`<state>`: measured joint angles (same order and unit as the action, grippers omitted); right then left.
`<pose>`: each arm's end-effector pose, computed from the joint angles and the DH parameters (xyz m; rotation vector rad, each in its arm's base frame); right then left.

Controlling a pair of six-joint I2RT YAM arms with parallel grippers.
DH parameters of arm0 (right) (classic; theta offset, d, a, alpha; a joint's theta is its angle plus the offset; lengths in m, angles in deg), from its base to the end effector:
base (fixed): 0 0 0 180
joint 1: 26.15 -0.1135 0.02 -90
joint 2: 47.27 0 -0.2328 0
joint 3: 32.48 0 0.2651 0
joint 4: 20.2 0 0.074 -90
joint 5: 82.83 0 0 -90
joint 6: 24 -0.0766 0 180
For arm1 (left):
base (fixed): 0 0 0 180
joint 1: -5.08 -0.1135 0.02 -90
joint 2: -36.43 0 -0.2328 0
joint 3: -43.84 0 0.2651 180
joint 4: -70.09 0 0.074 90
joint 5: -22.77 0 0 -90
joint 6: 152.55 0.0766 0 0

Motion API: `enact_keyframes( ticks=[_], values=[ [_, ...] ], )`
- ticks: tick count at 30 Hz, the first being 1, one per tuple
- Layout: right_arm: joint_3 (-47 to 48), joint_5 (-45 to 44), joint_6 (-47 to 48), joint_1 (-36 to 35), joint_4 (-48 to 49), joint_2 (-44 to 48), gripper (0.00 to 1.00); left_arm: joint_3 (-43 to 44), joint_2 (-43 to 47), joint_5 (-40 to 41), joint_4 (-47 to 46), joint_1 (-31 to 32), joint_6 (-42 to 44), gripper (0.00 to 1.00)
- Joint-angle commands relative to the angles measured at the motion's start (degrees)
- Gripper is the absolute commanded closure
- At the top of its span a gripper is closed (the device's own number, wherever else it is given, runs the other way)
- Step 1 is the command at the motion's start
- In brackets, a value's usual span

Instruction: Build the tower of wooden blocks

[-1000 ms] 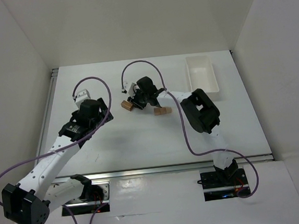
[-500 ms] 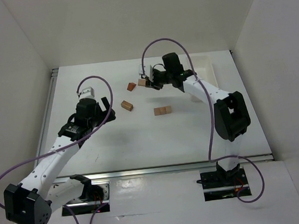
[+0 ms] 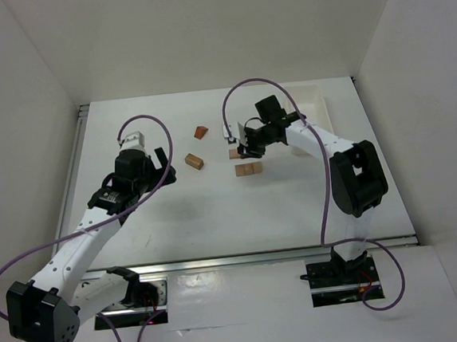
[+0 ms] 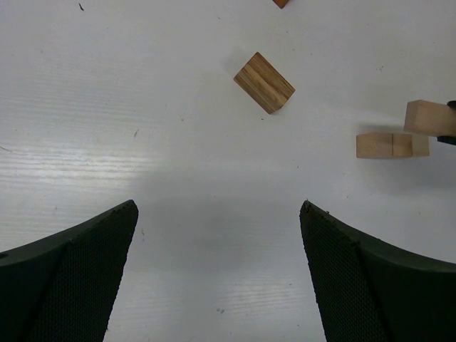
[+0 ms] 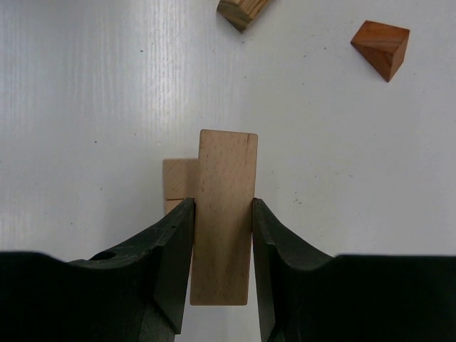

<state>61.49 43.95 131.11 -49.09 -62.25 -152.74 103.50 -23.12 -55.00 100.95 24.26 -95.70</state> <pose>0.3710 0.2068 0.1761 -1.7768 1.4766 0.4403 0.2840 -0.0816 0.2386 -0.3836 2.0756 -0.3257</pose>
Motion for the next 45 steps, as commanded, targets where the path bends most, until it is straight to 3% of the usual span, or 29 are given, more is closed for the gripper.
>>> enact_keyframes(
  ticks=[1,45],
  values=[
    [-1.69,0.05,2.66,0.26,-3.20,1.14,0.93,-0.09,0.05,-0.72,-1.43,-0.37,1.07,0.00],
    [-6.00,1.02,4.24,2.11,1.28,-2.63,0.87,0.43,-2.77,-0.72,-0.29,-0.37,2.12,0.00]
  ],
)
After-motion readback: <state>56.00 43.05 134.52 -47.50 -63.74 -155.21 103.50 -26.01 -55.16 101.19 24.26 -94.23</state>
